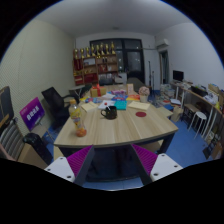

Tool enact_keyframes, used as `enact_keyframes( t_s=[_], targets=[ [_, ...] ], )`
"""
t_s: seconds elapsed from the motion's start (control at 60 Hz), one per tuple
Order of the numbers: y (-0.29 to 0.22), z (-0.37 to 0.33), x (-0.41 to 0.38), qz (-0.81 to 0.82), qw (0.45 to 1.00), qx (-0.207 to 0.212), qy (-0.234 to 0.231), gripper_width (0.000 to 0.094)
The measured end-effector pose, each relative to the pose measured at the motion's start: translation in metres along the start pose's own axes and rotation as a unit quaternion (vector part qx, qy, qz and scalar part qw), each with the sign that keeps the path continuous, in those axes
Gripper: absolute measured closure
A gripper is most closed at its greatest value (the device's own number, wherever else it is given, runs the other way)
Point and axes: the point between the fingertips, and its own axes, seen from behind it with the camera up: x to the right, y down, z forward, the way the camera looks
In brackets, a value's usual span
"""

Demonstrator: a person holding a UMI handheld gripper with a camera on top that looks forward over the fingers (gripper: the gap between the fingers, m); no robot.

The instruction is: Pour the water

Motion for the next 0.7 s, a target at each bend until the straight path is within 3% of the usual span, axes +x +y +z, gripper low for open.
enact_keyframes(
  t_s=[0.15, 0.167, 0.183, 0.567, 0.7],
  targets=[
    [-0.013, -0.022, -0.012, -0.020, 0.999, 0.017, -0.019, 0.0122],
    [-0.015, 0.003, -0.013, -0.022, 0.999, 0.020, -0.019, 0.0122],
    [-0.015, -0.021, -0.017, -0.023, 0.999, 0.020, -0.020, 0.0122],
    [-0.028, 0.157, -0.159, -0.047, 0.992, 0.095, -0.067, 0.0119],
    [-0.030, 0.223, -0.190, -0.048, 0.991, 0.109, -0.057, 0.0130]
  ],
)
